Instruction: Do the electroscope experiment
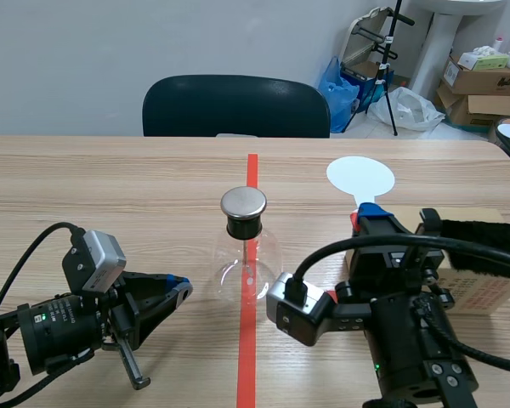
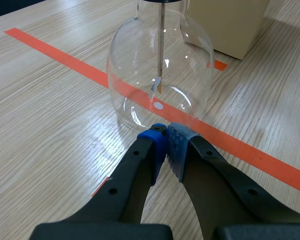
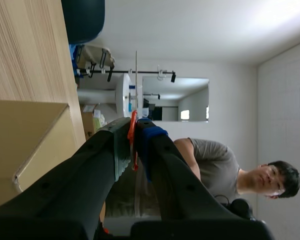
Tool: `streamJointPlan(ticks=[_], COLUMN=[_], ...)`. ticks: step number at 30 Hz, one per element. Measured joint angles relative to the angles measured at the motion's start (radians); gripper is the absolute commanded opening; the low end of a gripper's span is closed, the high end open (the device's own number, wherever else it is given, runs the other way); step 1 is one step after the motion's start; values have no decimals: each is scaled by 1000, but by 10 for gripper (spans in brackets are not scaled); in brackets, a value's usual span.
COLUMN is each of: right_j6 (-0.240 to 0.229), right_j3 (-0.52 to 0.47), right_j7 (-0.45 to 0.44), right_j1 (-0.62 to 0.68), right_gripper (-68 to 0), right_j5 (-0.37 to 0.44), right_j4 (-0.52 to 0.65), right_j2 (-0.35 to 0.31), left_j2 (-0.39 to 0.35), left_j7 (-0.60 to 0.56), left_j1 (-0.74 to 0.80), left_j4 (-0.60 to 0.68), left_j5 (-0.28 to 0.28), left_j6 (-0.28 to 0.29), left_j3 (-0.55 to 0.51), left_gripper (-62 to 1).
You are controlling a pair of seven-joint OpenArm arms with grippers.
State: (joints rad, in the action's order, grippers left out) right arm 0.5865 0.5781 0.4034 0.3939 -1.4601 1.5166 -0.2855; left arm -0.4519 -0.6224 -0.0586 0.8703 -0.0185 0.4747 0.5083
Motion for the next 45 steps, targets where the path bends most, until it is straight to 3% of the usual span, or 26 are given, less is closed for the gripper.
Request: streamJointPlan(ticks=[9, 21, 28, 37, 45], right_j6=[0, 0, 0, 0, 0], right_j3=[0, 0, 0, 0, 0], right_j7=[86, 76, -40, -289, -454], right_j1=[0, 0, 0, 0, 0], right_gripper=[-666, -666, -666, -667, -666], right_j5=[0, 0, 0, 0, 0], right_j4=[0, 0, 0, 0, 0], right_j2=[0, 0, 0, 0, 0], left_j2=[0, 0, 0, 0, 0], left_j7=[0, 0, 0, 0, 0], left_j1=[0, 0, 0, 0, 0], left_j4=[0, 0, 0, 0, 0], left_j5=[0, 0, 0, 0, 0], left_j6=[0, 0, 0, 0, 0], left_j3=[0, 0, 0, 0, 0], left_gripper=[-577, -577, -577, -577, -577])
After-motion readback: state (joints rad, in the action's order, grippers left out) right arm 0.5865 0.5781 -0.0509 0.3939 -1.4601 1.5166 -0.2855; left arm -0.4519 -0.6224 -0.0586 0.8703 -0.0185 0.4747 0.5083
